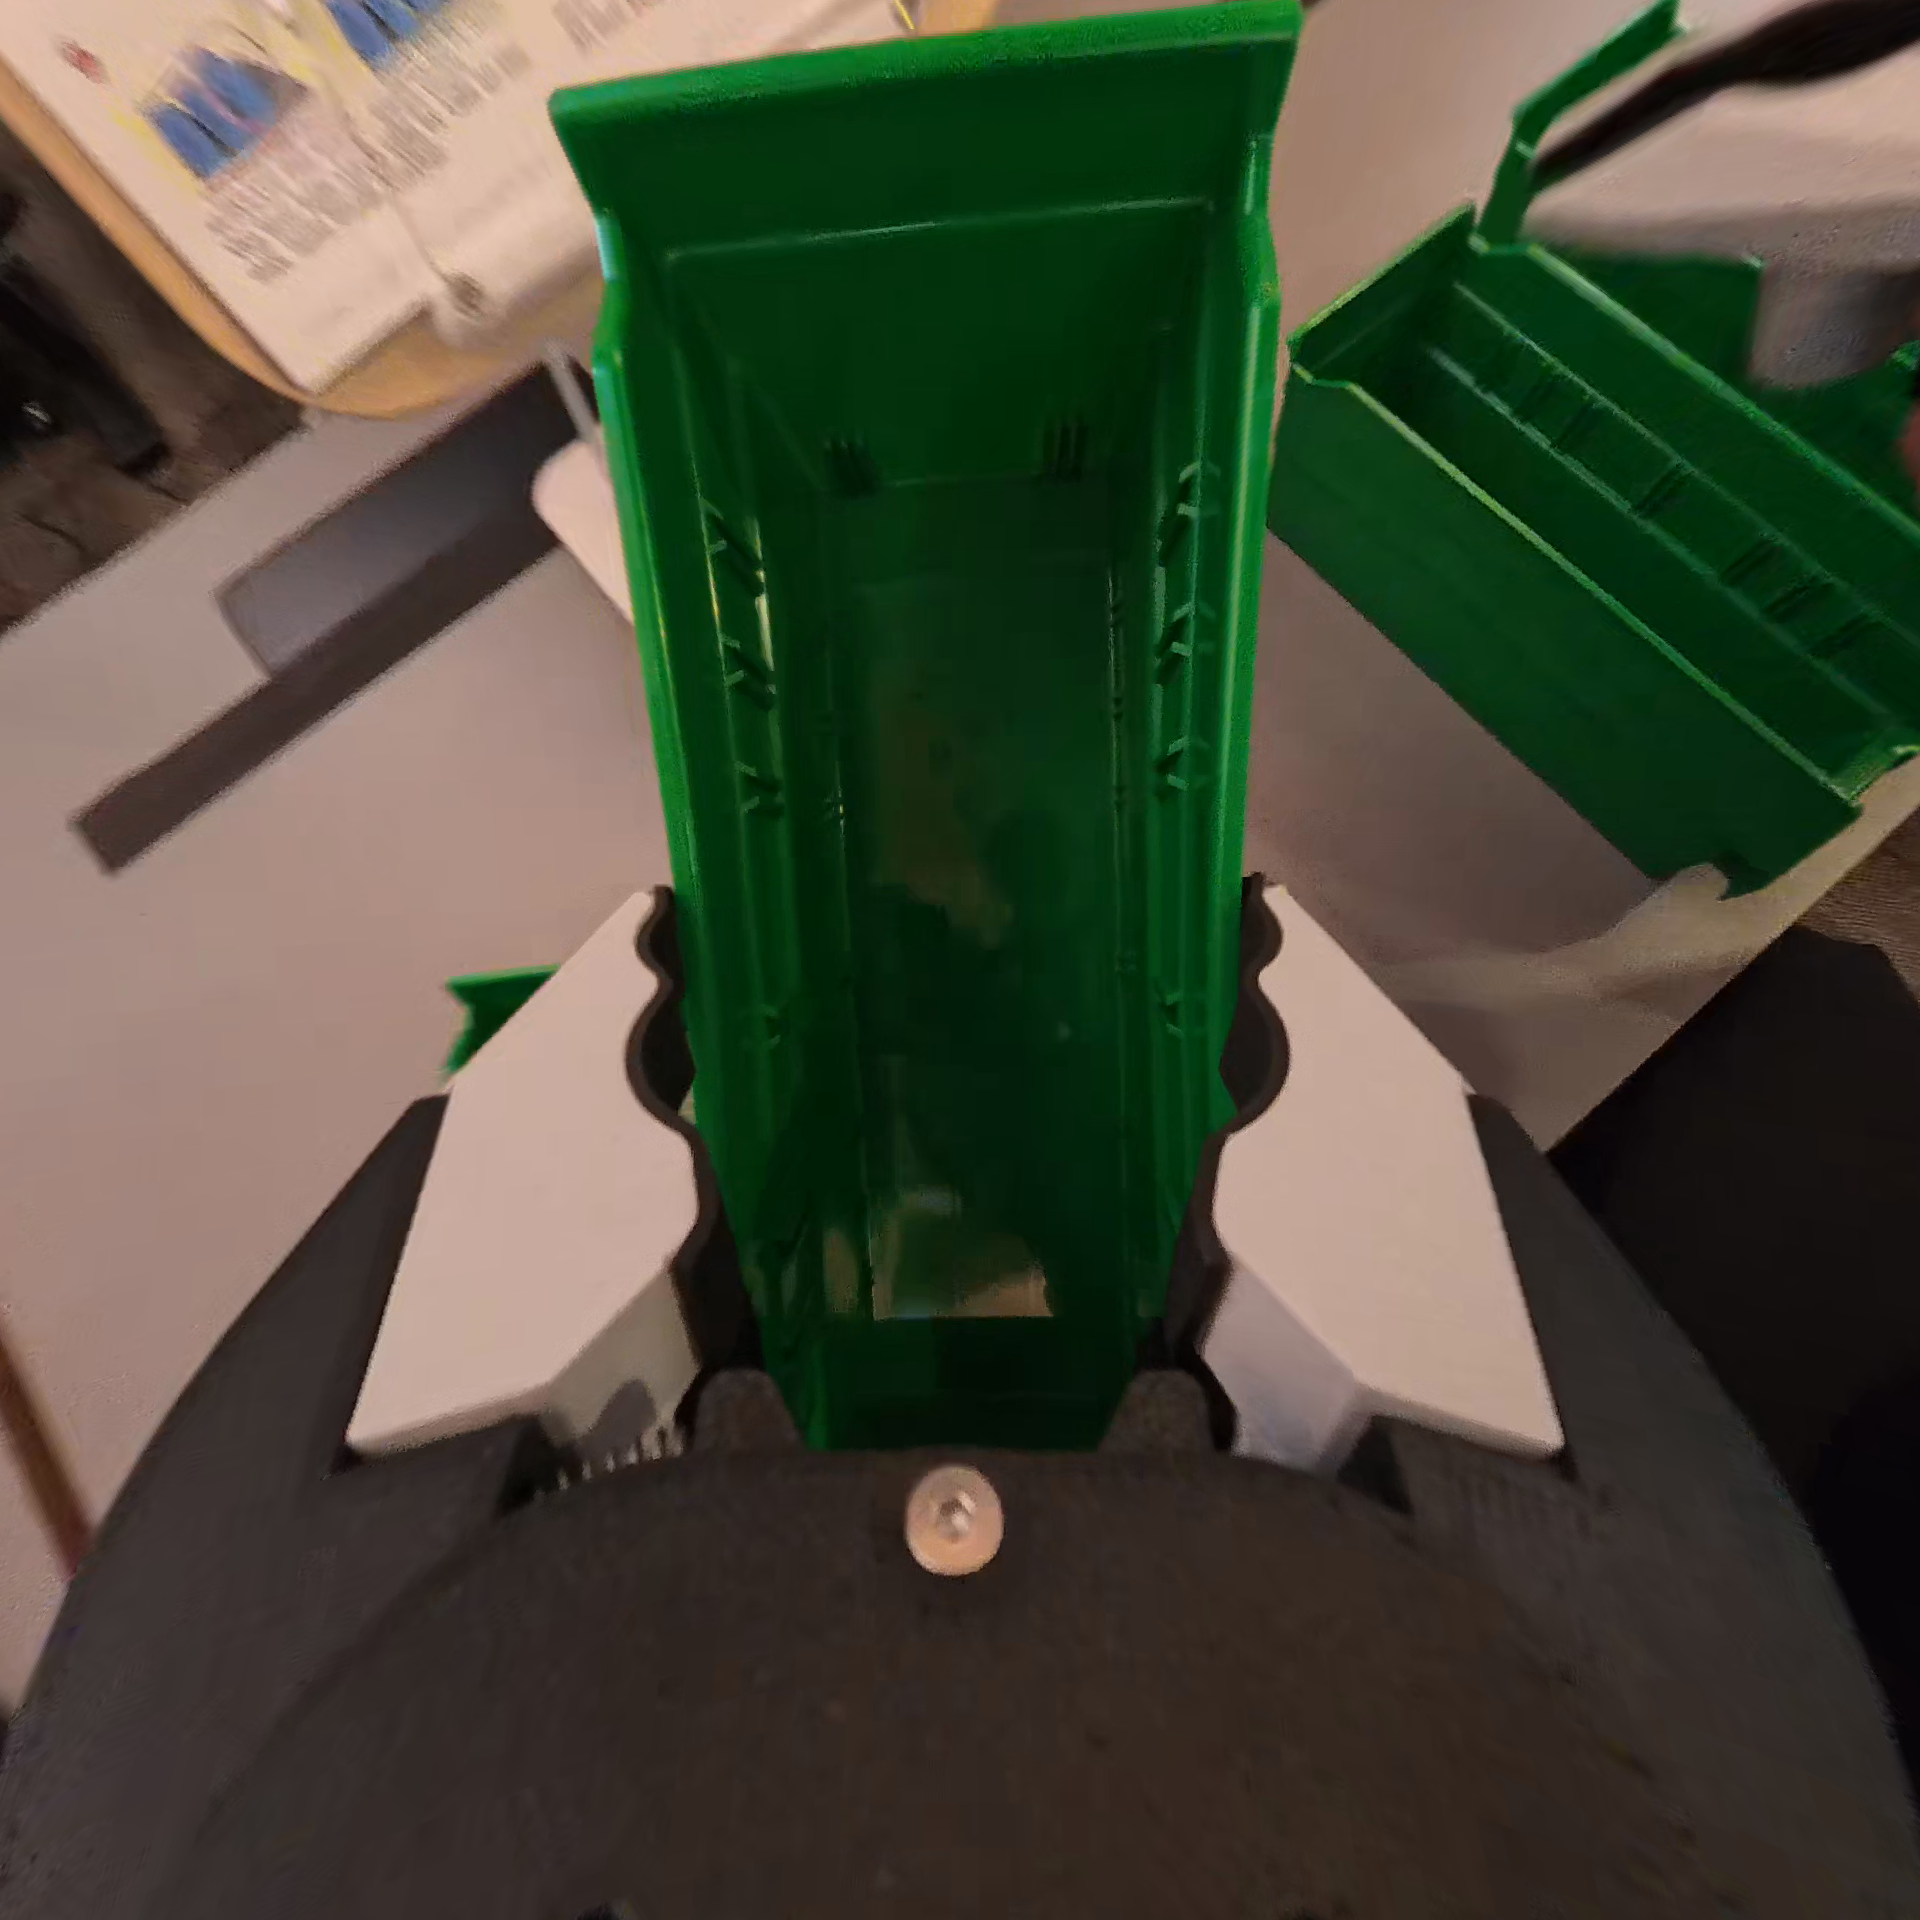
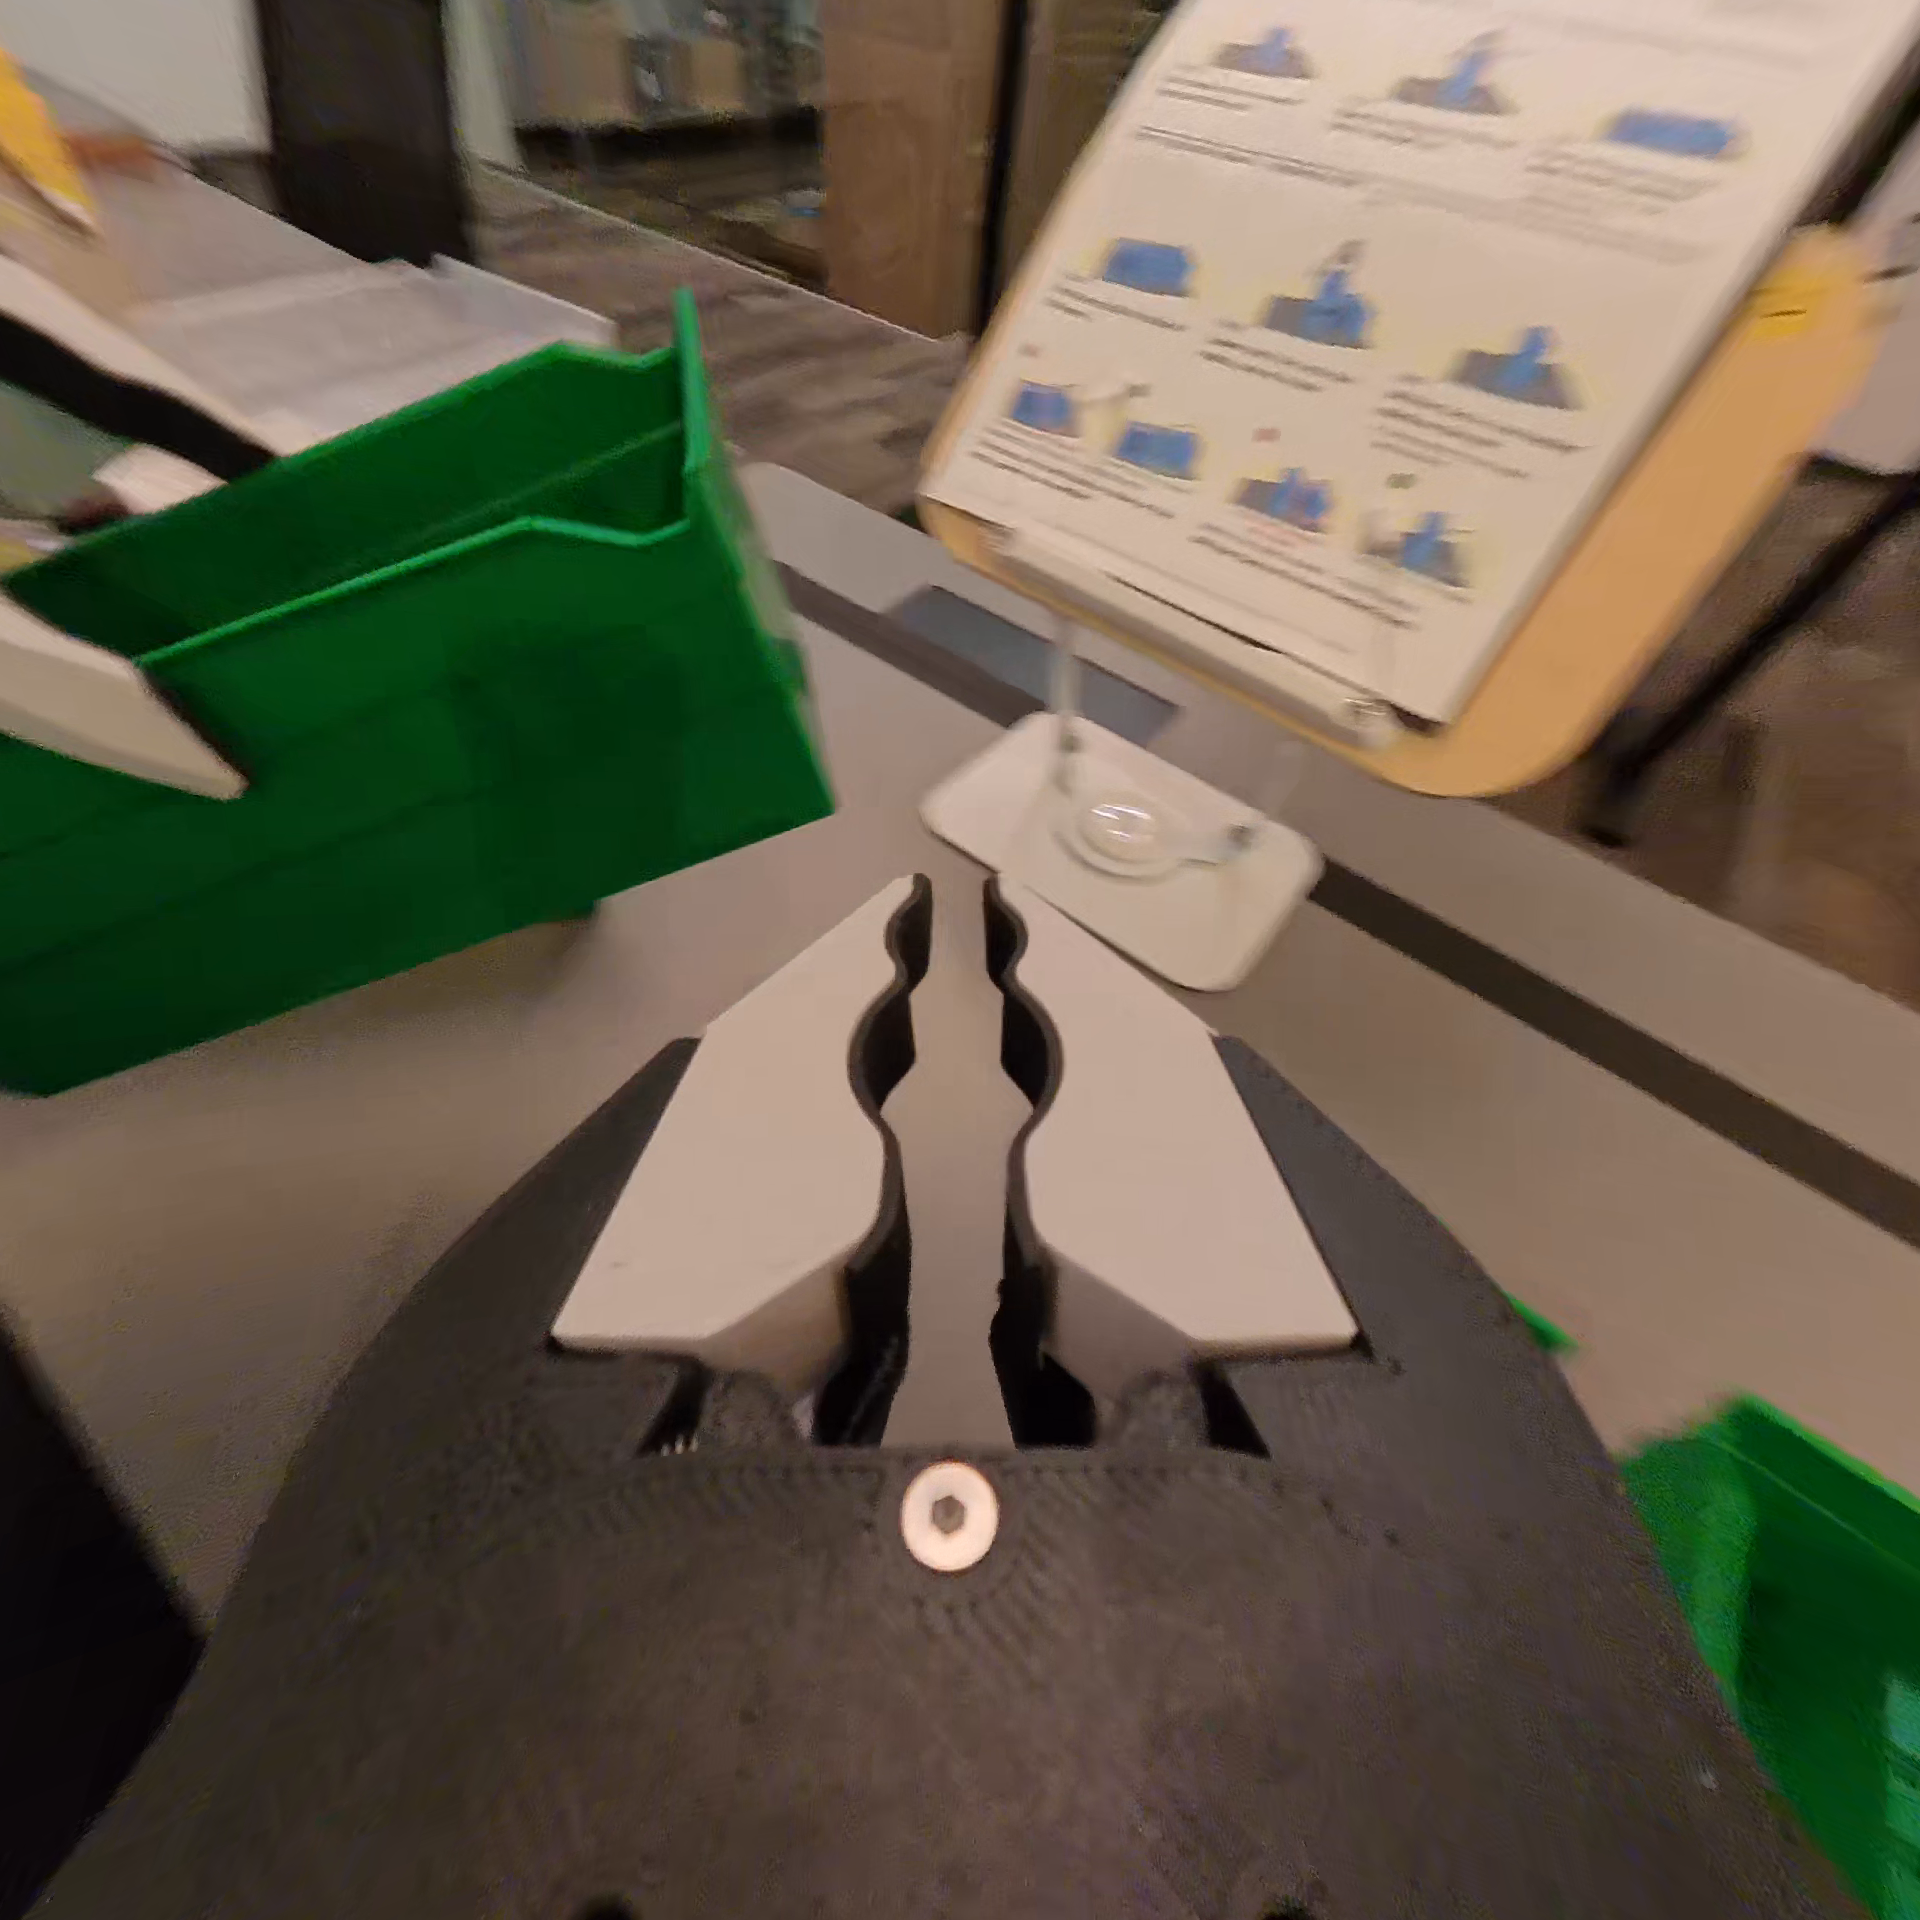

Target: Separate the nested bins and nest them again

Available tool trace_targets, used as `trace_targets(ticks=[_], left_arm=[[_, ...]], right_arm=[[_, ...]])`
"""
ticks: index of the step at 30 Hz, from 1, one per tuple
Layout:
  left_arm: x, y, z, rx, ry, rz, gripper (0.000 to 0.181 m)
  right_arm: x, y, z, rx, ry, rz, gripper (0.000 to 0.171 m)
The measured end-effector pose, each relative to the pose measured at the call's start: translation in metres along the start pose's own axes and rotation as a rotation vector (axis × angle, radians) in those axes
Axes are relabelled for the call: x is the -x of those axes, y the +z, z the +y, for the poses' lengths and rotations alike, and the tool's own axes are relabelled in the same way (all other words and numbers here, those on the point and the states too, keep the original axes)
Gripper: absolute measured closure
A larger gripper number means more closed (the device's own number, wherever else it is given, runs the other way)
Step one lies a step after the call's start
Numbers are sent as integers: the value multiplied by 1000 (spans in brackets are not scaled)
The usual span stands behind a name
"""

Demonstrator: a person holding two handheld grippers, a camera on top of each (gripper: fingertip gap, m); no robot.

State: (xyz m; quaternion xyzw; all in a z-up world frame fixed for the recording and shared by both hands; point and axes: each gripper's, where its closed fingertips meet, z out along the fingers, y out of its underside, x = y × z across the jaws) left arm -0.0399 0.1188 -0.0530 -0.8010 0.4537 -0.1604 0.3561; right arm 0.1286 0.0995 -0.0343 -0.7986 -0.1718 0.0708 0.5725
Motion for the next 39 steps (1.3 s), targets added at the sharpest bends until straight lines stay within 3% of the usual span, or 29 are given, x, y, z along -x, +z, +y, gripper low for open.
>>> trace_targets(ticks=[1,5,10,17,21,25,30,34,39], left_arm=[[-5,14,2,19,-19,18,76],[-22,70,16,114,-67,39,75],[-34,125,40,226,-116,46,74],[-37,163,59,302,-187,-2,64],[-39,173,52,265,-226,33,56],[-39,152,40,209,-271,132,27],[27,74,46,124,-272,29,28],[96,27,123,323,-272,-103,23],[122,17,219,583,-270,-120,23]], right_arm=[[-18,-6,3,13,-32,66,159],[-63,-22,14,15,-47,216,139],[-81,-17,34,62,-44,265,129],[-84,-11,45,93,-46,267,122],[-86,-11,49,112,-31,262,112],[-88,-13,56,161,-9,246,98],[-90,-18,77,288,49,184,61],[-81,-29,108,427,122,115,39],[-81,-43,151,572,185,155,19]])
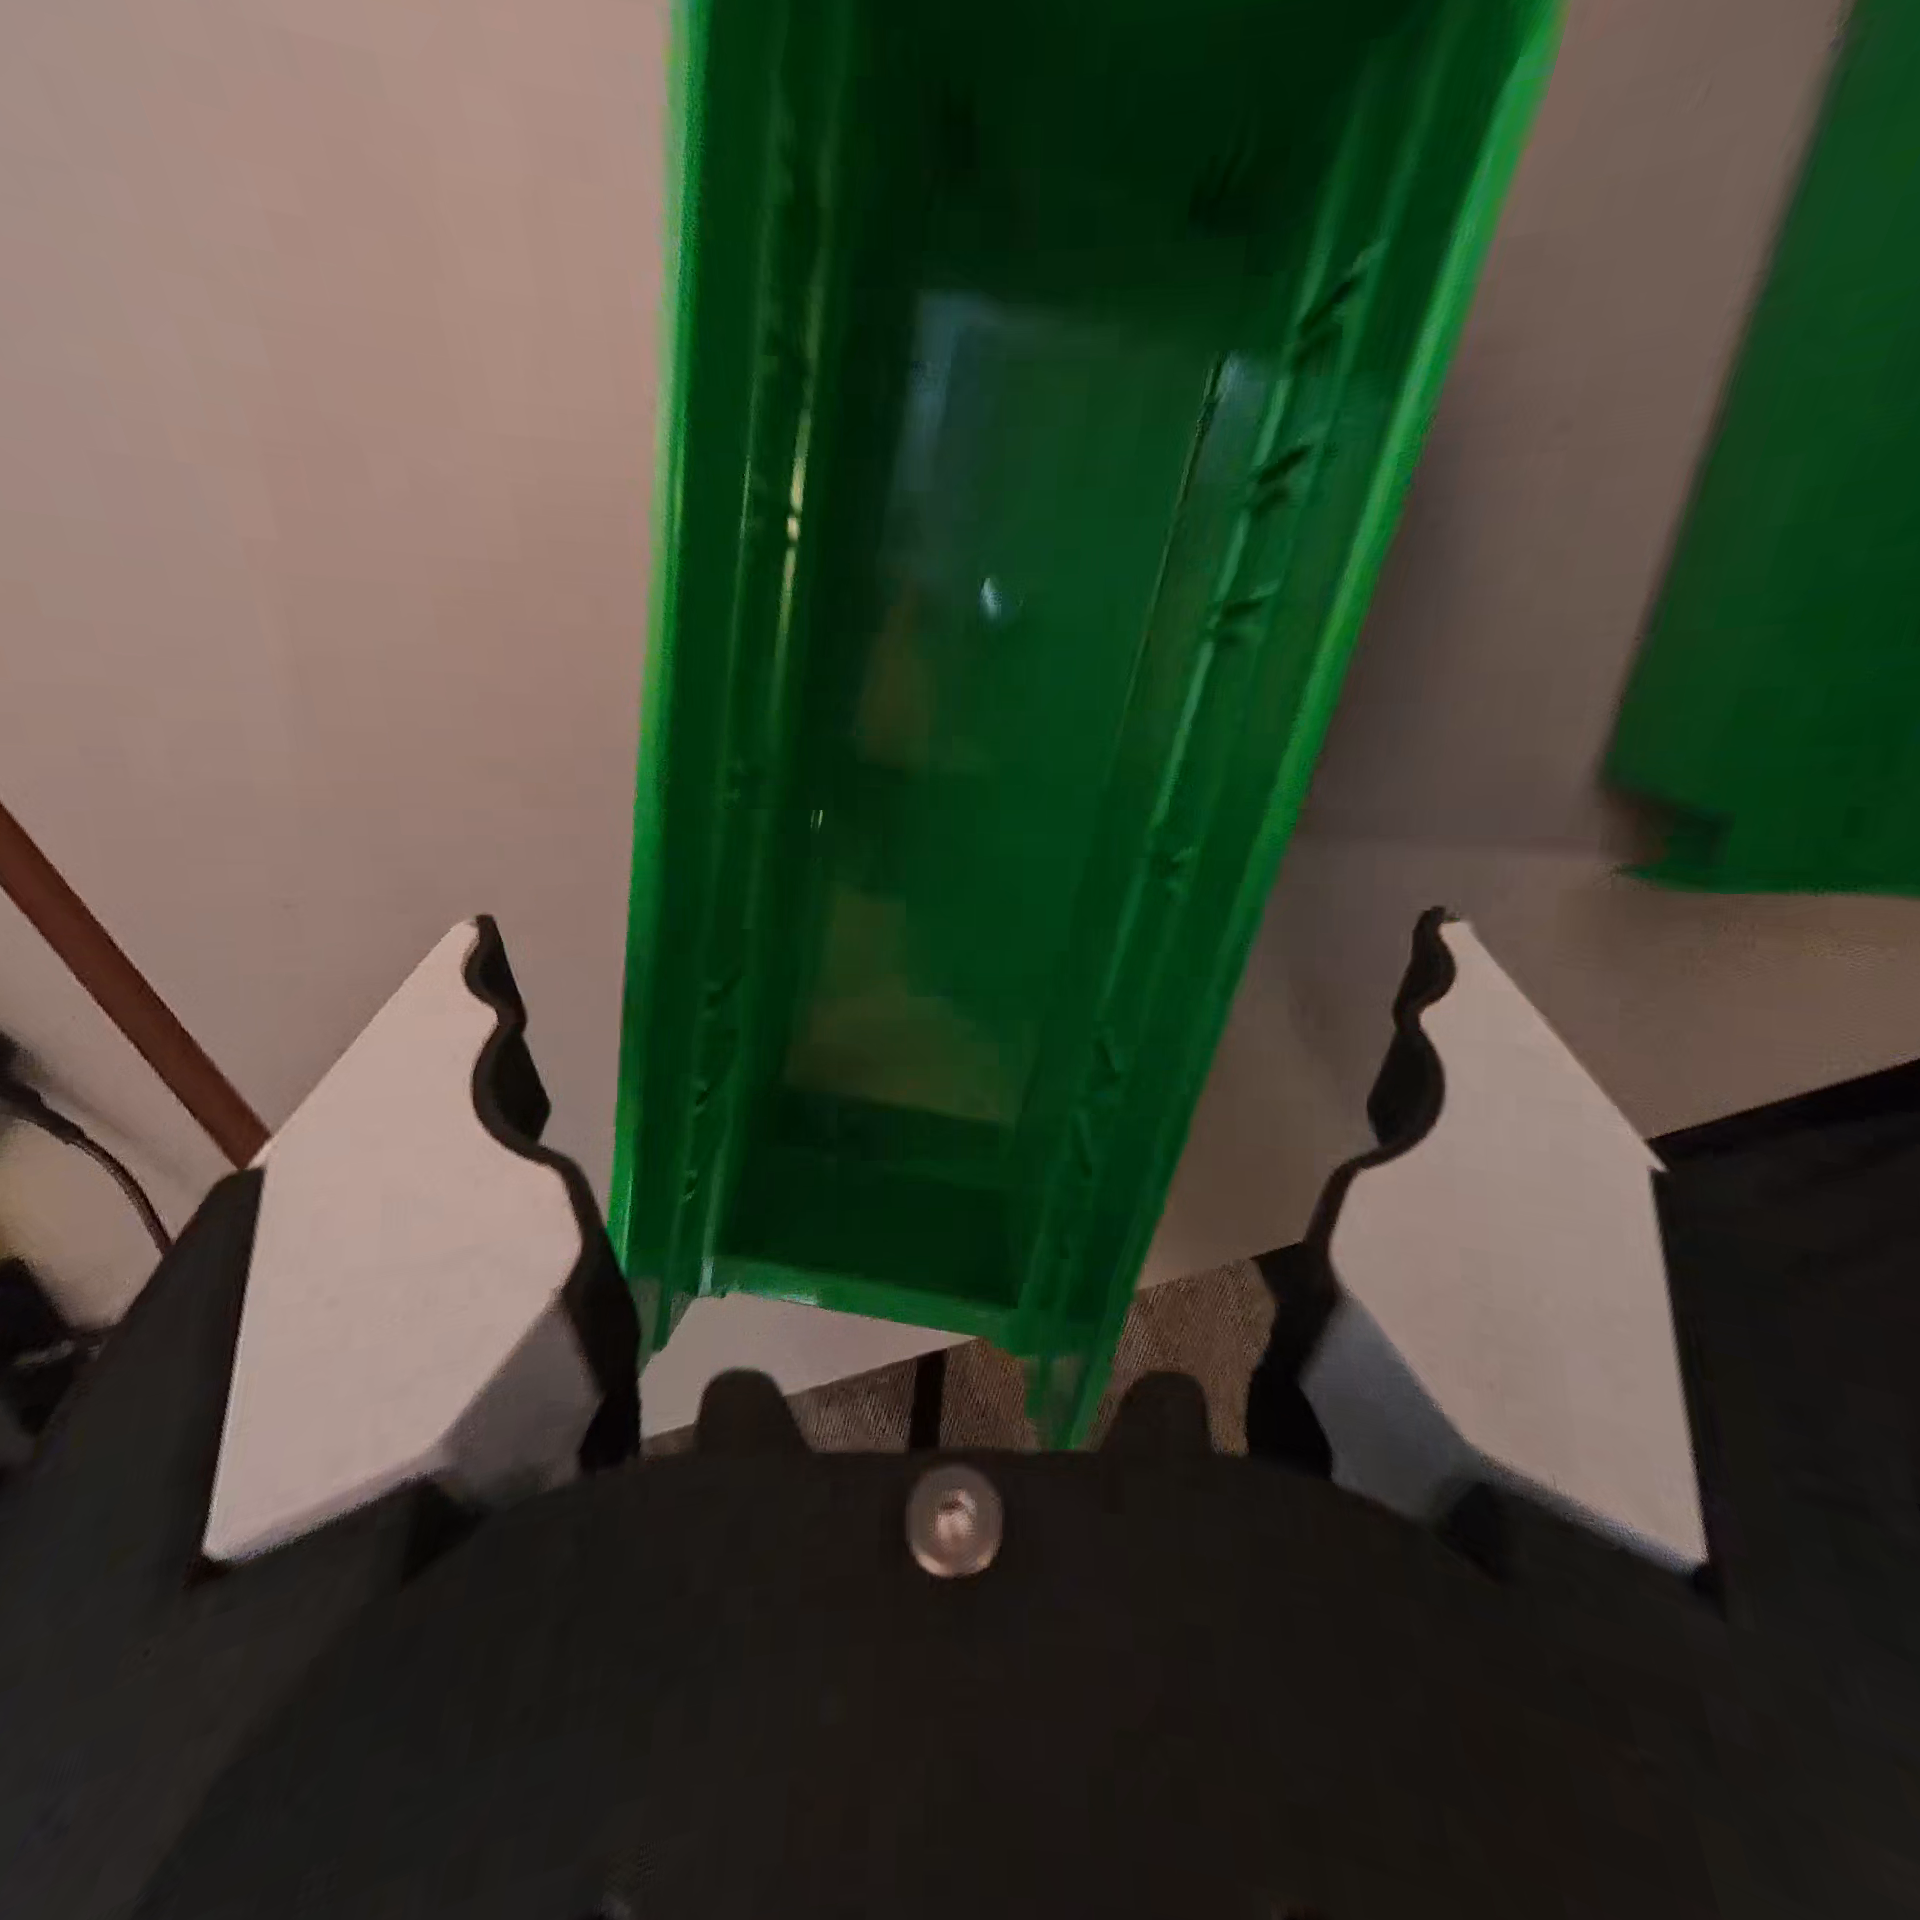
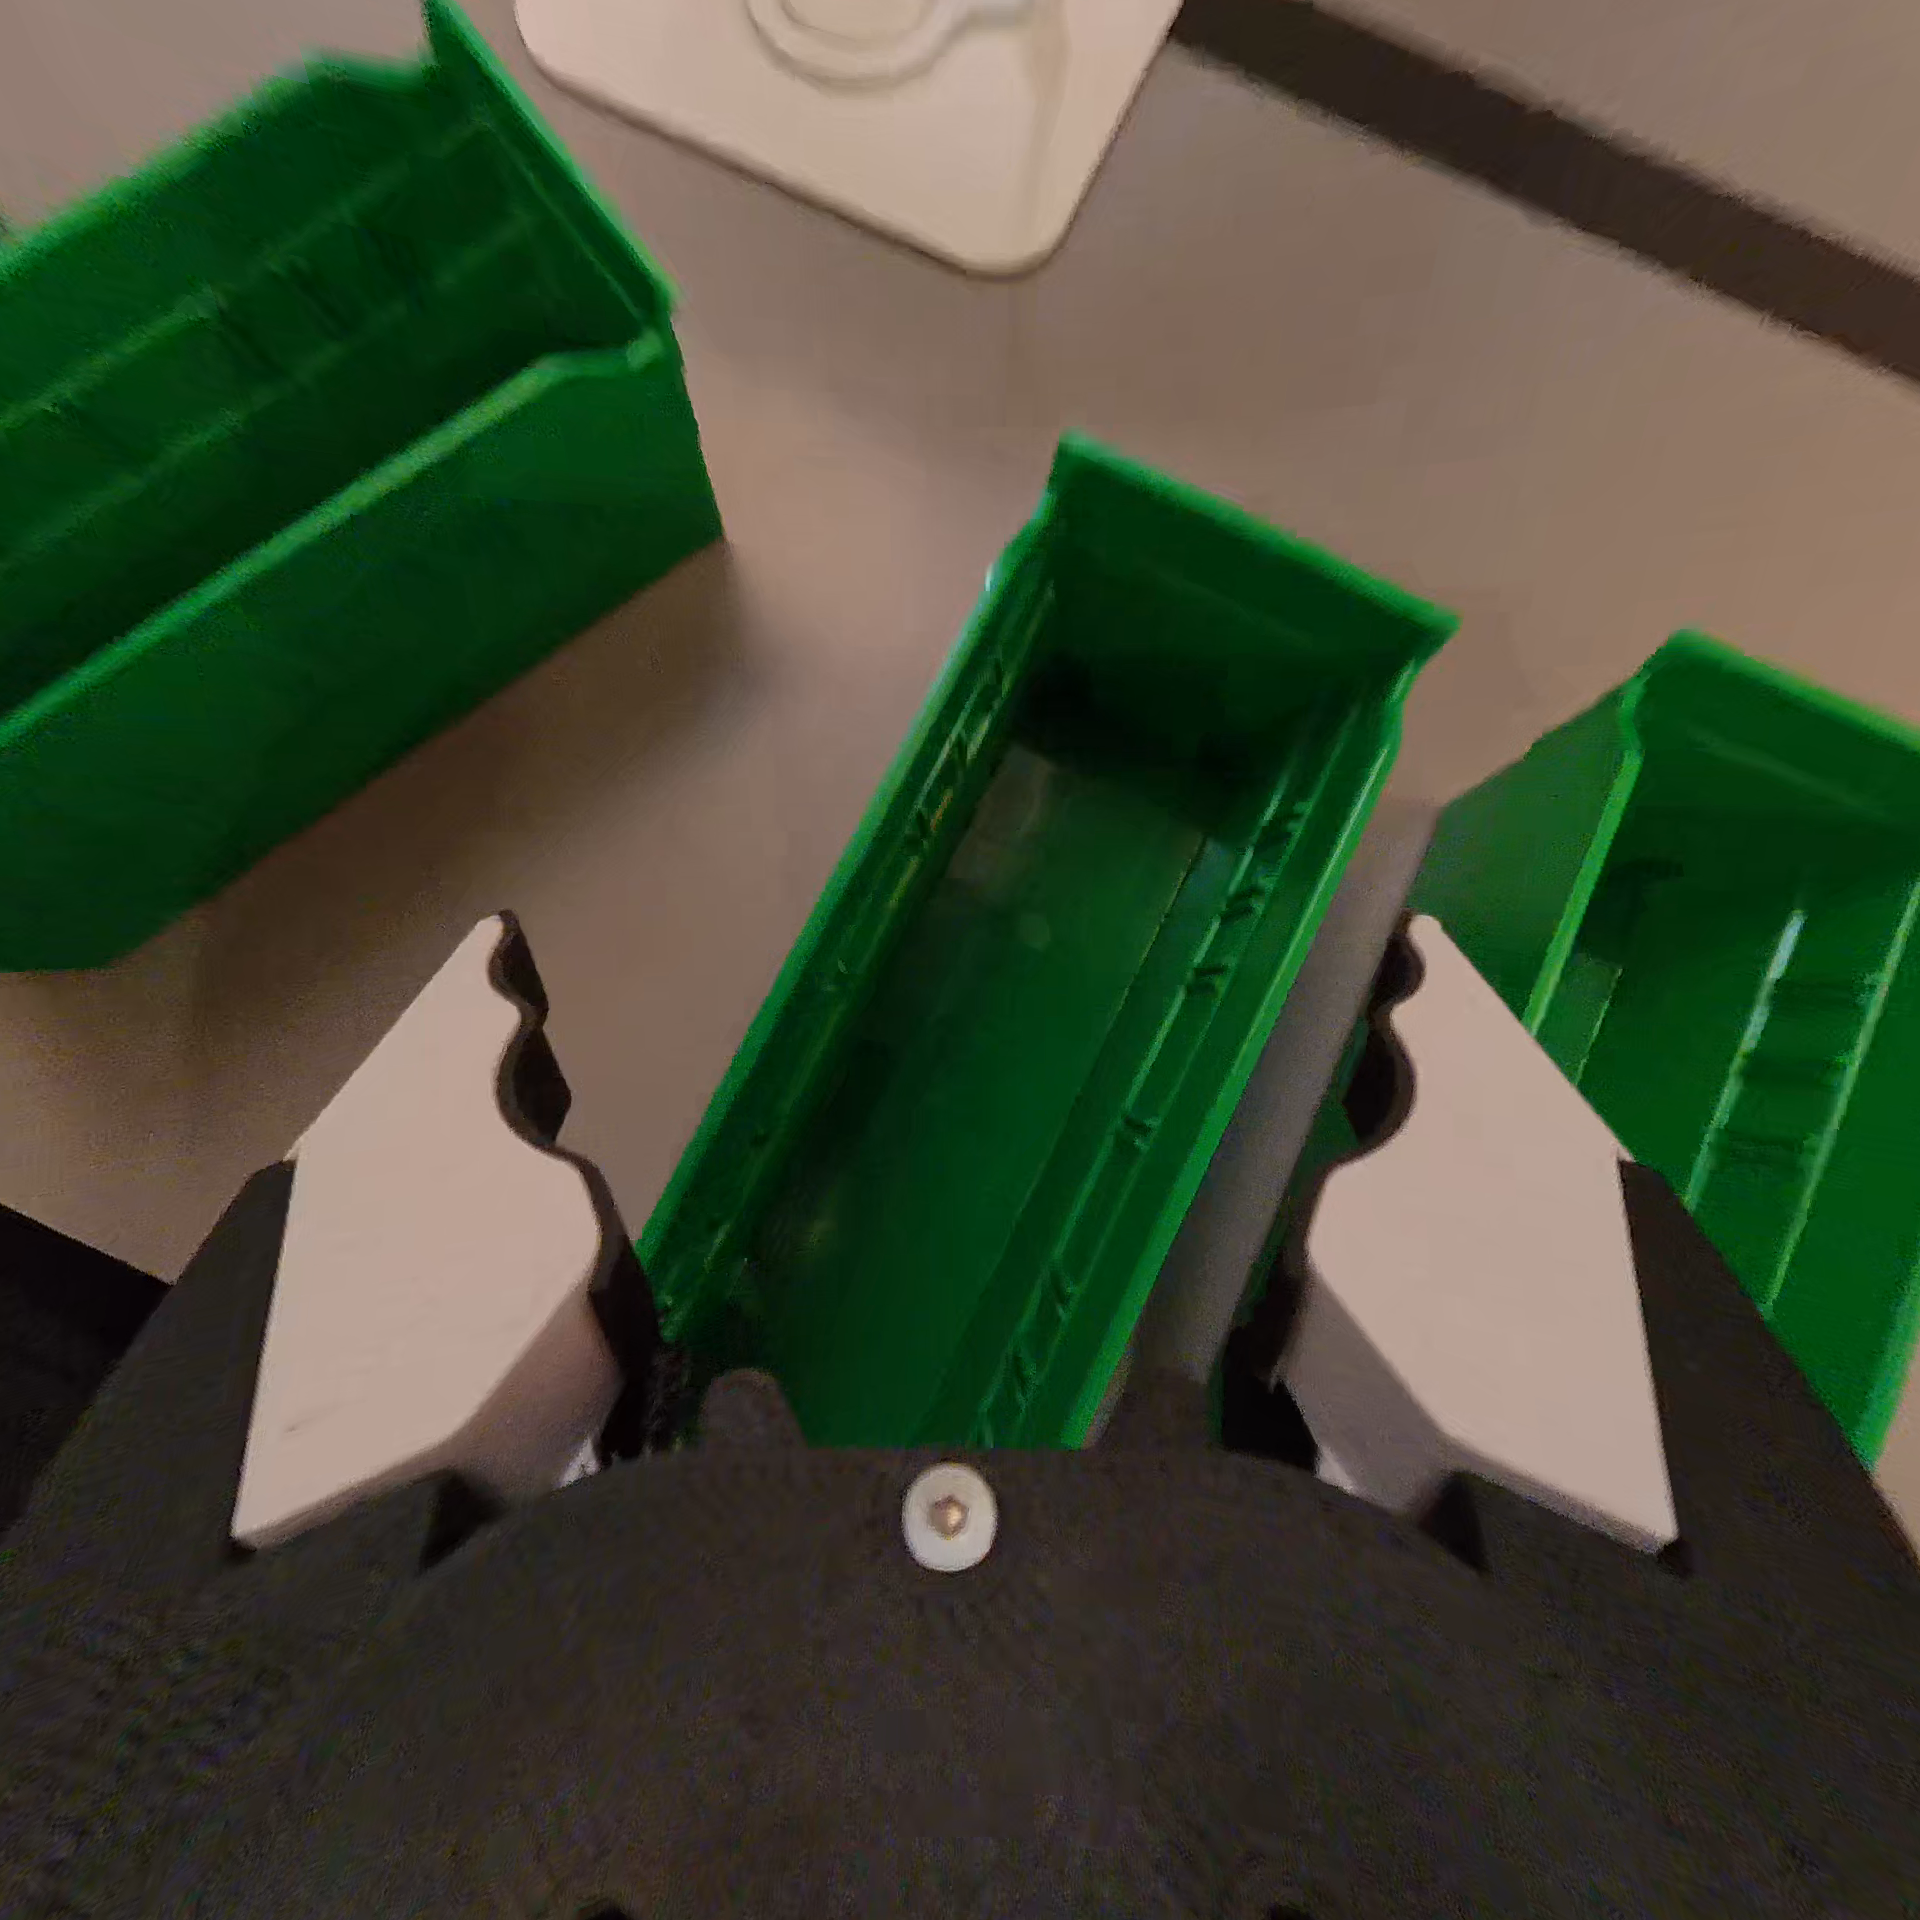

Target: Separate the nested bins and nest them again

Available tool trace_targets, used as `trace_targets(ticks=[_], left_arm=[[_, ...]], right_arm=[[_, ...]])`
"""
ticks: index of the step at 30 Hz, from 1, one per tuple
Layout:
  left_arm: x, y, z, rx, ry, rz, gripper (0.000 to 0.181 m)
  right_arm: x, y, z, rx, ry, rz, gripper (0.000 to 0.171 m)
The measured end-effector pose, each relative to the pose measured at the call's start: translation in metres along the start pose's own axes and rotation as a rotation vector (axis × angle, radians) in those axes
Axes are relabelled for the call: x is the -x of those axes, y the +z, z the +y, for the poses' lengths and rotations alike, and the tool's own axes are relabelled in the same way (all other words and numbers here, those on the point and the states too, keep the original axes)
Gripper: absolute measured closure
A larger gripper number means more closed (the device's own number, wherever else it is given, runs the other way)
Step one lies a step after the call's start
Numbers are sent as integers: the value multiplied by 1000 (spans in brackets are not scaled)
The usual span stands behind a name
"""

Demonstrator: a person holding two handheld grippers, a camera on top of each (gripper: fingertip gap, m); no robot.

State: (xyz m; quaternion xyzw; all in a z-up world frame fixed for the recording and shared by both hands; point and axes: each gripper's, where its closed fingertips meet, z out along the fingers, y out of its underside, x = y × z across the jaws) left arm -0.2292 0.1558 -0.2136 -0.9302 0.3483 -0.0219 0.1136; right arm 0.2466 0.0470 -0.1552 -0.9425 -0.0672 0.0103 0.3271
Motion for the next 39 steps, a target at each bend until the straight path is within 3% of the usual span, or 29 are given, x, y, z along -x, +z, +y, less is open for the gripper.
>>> trace_targets(ticks=[4,9,10,12,14,16,21,23,25,28,35,37,39], left_arm=[[1,28,14,55,-64,19,22],[14,31,3,55,-224,-27,27],[17,31,-1,36,-275,-25,28],[22,28,-15,-40,-372,-10,39],[19,24,-32,-129,-406,20,37],[14,24,-37,-149,-397,35,24],[-9,-2,-53,-286,-321,56,24],[-31,-16,-59,-320,-230,53,26],[-66,-31,-69,-377,-126,90,39],[-108,-34,-72,-337,23,92,42],[-195,23,-39,-65,90,342,57],[-217,25,-34,-48,80,442,70],[-239,20,-30,-39,87,547,68]], right_arm=[[2,22,37,159,17,6,16],[-8,44,56,248,-1,72,18],[-11,44,55,253,-10,81,28],[-14,45,52,271,-31,82,33],[-18,47,49,285,-39,82,34],[-21,50,46,294,-56,76,33],[-18,53,56,352,-27,20,15],[-15,53,61,373,5,3,15],[-11,54,63,375,28,-11,15],[-7,53,62,356,37,3,15],[2,45,66,339,49,40,16],[1,46,65,339,52,40,19],[1,46,66,361,39,23,21]])
